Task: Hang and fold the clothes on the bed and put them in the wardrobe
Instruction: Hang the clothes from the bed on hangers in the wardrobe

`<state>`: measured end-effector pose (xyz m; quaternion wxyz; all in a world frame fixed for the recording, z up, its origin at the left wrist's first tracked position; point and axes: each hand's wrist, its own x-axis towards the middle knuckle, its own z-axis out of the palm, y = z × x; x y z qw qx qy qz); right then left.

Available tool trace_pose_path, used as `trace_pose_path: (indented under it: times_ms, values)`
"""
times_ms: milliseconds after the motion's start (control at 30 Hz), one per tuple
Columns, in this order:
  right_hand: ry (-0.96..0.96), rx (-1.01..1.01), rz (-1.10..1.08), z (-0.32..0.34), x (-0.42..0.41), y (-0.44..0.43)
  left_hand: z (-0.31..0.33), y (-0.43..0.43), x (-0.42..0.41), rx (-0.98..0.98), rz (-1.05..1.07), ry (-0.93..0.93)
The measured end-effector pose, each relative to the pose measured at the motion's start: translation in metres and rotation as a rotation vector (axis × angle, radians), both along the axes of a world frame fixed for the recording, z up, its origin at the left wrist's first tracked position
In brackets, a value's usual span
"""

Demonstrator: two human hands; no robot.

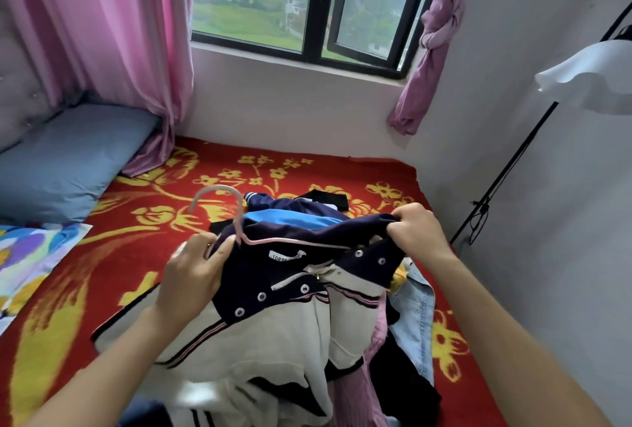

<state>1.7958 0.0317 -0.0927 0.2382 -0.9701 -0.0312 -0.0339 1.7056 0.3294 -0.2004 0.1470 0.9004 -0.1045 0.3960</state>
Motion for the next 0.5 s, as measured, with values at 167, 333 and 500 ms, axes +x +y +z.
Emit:
trace_pose_path:
  times_ms: [167,333,500]
  values:
    - [-0.102,0.177,0.049,-0.021,-0.029,0.044,0.011,-0.021,0.012,-0.215,0.083,0.016]
    - [0.174,0.540,0.292,-0.039,-0.057,0.039,0.036,-0.001,0.016,-0.360,0.134,-0.291]
    - [-0.300,0.684,0.100,-0.017,-0.033,0.002,0.071,0.043,0.037,-0.395,0.107,-0.438]
